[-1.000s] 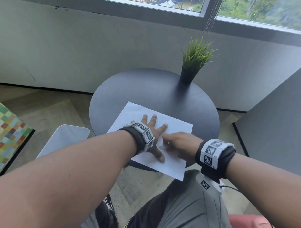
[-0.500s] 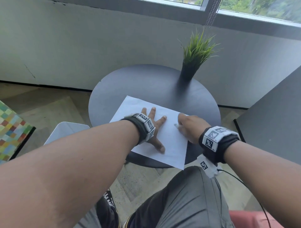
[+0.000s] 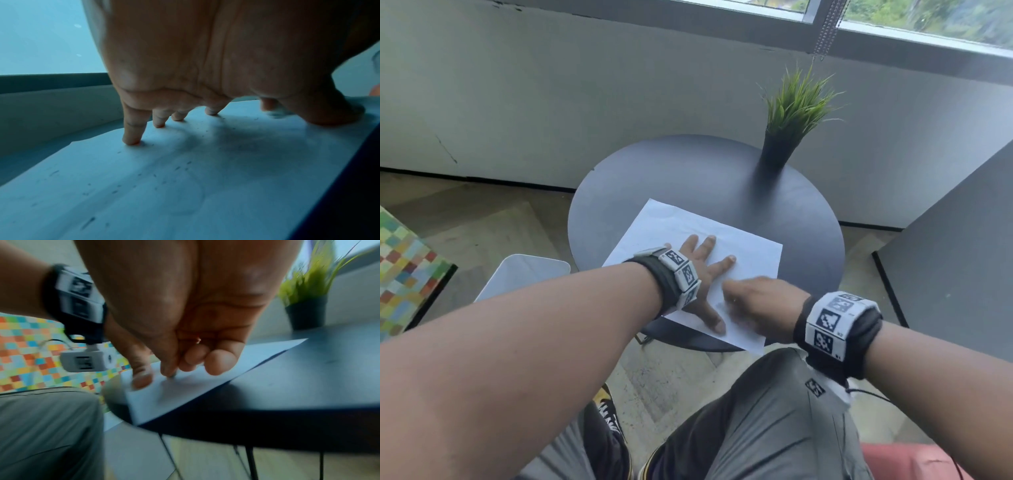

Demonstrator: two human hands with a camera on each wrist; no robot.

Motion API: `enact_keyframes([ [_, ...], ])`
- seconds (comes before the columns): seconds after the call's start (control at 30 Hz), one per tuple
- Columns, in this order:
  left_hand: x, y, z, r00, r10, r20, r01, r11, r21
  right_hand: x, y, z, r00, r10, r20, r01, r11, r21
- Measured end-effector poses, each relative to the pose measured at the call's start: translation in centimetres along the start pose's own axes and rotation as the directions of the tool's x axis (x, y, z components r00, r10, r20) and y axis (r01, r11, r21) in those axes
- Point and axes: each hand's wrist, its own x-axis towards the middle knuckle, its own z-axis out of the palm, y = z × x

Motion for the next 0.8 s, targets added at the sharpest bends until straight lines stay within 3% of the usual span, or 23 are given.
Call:
enact_keyframes([
  [0.07,0.1,0.2,0.0,1.000,-0.004,0.002,0.004,1.000,0.006,-0.1,-0.1,0.1,0.996,-0.081,0.035,0.082,0.996,-0.036],
  [0.2,0.2,0.4,-0.1,1.000,-0.018,0.002,0.018,1.000,0.016,1.2,2.7,-0.8,0.966,0.213,-0.146,-0.212,0.977,0.023],
  [0.27,0.3,0.4,0.0,1.000,-0.025,0.011,0.025,1.000,0.012,0.7,1.2,-0.2,0.981,0.147,-0.125,-0.151,0.988,-0.021],
  [0.37,0.2,0.4,-0.1,0.999,-0.032,0.013,0.032,0.999,0.022,-0.7,-1.3,0.5,0.999,-0.034,0.040,0.035,0.999,-0.033],
  [0.4,0.2,0.5,-0.2,0.999,-0.032,0.018,0.031,0.999,0.019,-0.6,-0.7,0.1,1.000,-0.009,0.023,0.009,1.000,-0.030],
  [0.5,0.2,0.5,-0.2,0.999,-0.035,0.027,0.034,0.999,0.001,0.9,2.1,-0.6,0.965,0.237,-0.113,-0.236,0.971,0.030],
  [0.53,0.2,0.4,-0.1,0.999,-0.038,0.027,0.038,0.999,-0.001,1.1,1.7,-0.3,0.961,0.243,-0.136,-0.241,0.970,0.026],
  [0.67,0.2,0.4,0.0,0.999,-0.041,0.028,0.041,0.999,-0.005,1.3,-1.2,0.9,0.999,-0.009,-0.047,0.011,0.999,0.048],
  [0.8,0.4,0.5,-0.2,0.998,-0.032,0.045,0.032,0.999,0.006,1.7,2.7,-0.7,0.961,0.226,-0.157,-0.226,0.974,0.015],
])
